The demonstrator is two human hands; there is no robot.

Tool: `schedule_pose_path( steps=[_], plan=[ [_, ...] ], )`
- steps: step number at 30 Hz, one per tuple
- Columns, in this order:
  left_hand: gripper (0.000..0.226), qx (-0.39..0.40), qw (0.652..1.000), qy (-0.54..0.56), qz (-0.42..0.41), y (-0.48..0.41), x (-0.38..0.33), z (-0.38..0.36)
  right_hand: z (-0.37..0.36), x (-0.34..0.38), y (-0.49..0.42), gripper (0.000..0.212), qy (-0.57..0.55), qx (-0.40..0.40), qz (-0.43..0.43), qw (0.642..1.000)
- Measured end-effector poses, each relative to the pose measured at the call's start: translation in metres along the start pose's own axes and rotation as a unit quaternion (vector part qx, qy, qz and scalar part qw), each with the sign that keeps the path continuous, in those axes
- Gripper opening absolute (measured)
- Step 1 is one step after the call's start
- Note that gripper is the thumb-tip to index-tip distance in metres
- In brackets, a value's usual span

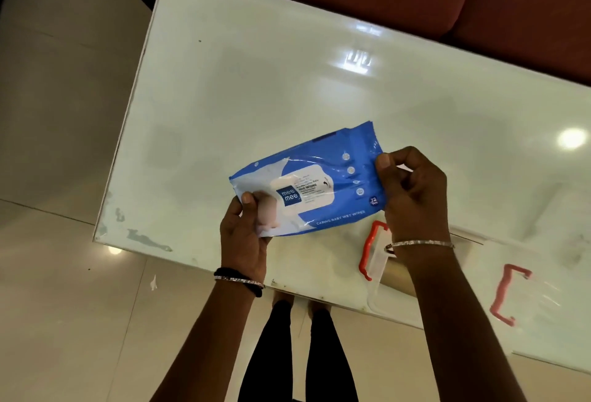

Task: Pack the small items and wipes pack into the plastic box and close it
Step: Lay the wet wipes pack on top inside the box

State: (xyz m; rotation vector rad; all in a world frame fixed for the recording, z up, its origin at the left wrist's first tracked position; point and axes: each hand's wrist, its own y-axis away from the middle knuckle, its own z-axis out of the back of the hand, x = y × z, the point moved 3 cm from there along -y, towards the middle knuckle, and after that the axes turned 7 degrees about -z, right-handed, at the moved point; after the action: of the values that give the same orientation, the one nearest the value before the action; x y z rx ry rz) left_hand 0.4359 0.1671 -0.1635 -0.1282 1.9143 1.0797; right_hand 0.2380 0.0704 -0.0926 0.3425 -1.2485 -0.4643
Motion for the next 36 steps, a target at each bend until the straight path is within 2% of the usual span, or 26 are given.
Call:
schedule_pose_path(
  steps=[5, 10, 17, 19, 23, 28, 32, 36],
  plan=[
    [0.024, 0.021, 0.992, -0.083, -0.093, 0.02, -0.005, -0.029, 0.033, -0.011, 0.016, 0.023, 0.063, -0.159, 0.023, 0.985],
    [0.024, 0.075, 0.948, -0.237, -0.201, 0.044, -0.017, -0.055, 0.07, -0.036, 0.04, 0.013, 0.07, -0.267, 0.001, 0.961],
    [0.02, 0.206, 0.922, -0.307, -0.114, 0.093, -0.002, -0.088, 0.139, -0.078, 0.079, 0.01, 0.056, -0.301, -0.033, 0.951],
    [0.014, 0.233, 0.892, -0.37, -0.112, 0.104, 0.009, -0.095, 0.16, -0.094, 0.087, 0.009, 0.066, -0.304, -0.073, 0.947],
    [0.01, 0.222, 0.79, -0.537, -0.195, 0.117, 0.024, -0.108, 0.185, -0.122, 0.092, 0.007, 0.113, -0.303, -0.149, 0.935],
    [0.016, 0.208, 0.706, -0.635, -0.236, 0.124, 0.038, -0.131, 0.191, -0.135, 0.082, 0.01, 0.166, -0.318, -0.18, 0.916],
    [0.026, 0.19, 0.609, -0.725, -0.259, 0.132, 0.051, -0.147, 0.186, -0.137, 0.076, 0.012, 0.187, -0.334, -0.197, 0.903],
    [0.04, 0.174, 0.563, -0.766, -0.258, 0.141, 0.06, -0.158, 0.176, -0.138, 0.071, 0.013, 0.249, -0.331, -0.201, 0.888]
  ],
)
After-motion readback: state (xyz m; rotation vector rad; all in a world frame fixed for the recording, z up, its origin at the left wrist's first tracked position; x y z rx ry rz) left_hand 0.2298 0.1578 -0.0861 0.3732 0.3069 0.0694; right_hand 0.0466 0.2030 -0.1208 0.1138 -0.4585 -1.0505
